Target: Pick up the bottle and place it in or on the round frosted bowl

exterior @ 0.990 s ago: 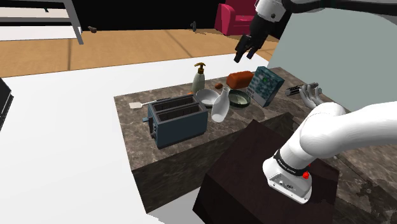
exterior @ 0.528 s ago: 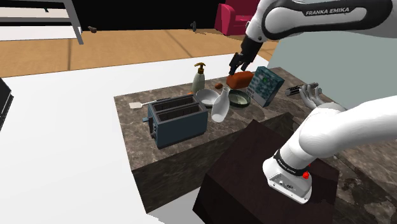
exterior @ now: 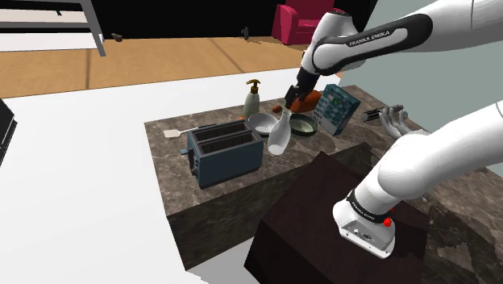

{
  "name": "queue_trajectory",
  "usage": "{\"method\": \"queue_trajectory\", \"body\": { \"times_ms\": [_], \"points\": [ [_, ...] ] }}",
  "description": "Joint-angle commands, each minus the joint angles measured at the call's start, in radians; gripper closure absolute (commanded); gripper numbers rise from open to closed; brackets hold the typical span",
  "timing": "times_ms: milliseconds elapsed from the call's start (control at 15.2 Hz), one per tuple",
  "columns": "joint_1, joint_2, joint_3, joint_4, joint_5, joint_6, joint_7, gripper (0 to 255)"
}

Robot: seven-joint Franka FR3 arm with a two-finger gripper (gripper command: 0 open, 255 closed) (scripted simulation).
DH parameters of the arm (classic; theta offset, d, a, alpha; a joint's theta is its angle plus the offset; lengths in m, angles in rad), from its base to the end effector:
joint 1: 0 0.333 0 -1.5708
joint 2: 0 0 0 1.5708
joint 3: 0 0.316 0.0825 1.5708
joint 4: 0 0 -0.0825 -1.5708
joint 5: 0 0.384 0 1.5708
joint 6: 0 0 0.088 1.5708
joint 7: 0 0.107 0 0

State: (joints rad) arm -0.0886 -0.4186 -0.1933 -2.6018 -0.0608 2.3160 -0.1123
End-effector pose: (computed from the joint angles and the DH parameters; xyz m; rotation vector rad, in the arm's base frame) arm 0.3943 -0.1143 0.4045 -3.1229 0.1873 -0.2048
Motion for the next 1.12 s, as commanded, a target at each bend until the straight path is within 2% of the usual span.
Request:
{"method": "queue_trajectory", "body": {
  "times_ms": [0,330,858,1056],
  "points": [
    [-0.006,0.068,-0.023,-0.002,-0.004,0.068,-0.027,0],
    [-0.011,0.254,-0.073,0.016,0.017,0.224,-0.099,0],
    [0.001,0.374,-0.083,0.008,0.071,0.348,-0.142,0],
    [0.001,0.374,-0.082,0.008,0.071,0.348,-0.142,0]
  ]
}}
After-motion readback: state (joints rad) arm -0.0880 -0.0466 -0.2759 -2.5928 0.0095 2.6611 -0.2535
